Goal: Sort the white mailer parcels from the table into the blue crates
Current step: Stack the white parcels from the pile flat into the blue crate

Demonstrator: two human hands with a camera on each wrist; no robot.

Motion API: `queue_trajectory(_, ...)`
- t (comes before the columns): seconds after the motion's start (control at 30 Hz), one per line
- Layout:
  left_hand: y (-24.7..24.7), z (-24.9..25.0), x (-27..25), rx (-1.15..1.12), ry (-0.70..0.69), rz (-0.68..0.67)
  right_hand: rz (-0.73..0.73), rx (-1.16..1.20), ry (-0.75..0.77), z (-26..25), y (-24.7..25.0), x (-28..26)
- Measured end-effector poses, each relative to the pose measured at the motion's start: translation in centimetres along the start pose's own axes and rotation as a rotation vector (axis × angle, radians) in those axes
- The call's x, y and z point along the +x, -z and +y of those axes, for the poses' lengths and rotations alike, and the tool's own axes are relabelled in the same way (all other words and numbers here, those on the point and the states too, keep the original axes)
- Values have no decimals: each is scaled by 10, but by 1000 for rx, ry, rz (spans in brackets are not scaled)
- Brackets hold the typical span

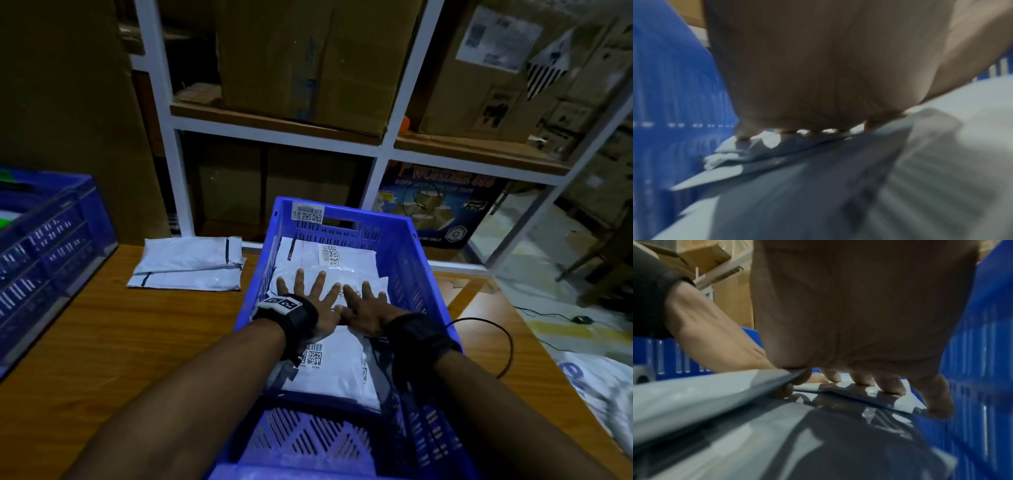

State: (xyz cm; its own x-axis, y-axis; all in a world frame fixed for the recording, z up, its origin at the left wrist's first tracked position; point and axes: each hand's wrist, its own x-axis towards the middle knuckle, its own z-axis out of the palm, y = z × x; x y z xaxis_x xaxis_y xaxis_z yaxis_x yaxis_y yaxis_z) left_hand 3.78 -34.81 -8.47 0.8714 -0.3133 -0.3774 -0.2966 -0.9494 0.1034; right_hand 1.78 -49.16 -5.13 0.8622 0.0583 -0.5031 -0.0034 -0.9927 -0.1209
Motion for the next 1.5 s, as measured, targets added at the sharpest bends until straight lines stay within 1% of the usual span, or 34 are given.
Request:
queue_trajectory(0.27,4,3,-12,-42,18,-15,15,-25,-35,17,-16,35)
queue_trajectory(0.37,4,3,-13,-24,32,-16,33,-64,-54,19,-21,45)
queue_trajectory(0.43,5,2,-13,7,37,-13,37,-50,-51,27,-29,65)
queue_trajectory(0.5,7,2,-13,35,39,-16,41,-22,-40,28,-33,72)
queue_trajectory(0.63,10,3,-12,39,35,-17,66,-44,-38,6,-16,28)
queue_trajectory(0.7,16,5,-13,43,23,-5,119,-48,16,4,-11,16)
queue_trajectory(0.87,32,7,-22,68,11,19,122,-81,139,-2,1,-23)
queue_trajectory(0.93,37,7,-27,47,30,37,102,-123,160,-9,5,-43)
queue_trajectory(1.03,46,5,-33,-28,51,76,25,-192,192,-19,3,-66)
queue_trajectory(1.13,49,3,-42,-46,60,98,32,-312,260,-27,-5,-73)
queue_trajectory(1.27,46,3,-59,-23,35,37,30,-398,286,-32,-7,-75)
queue_trajectory(1.37,43,1,-70,-10,11,-4,91,-392,272,-28,-2,-75)
queue_trajectory(1.43,41,-2,-74,65,20,-74,110,-380,266,-25,0,-74)
queue_trajectory(1.5,38,-6,-79,178,12,-147,65,-351,271,-23,0,-72)
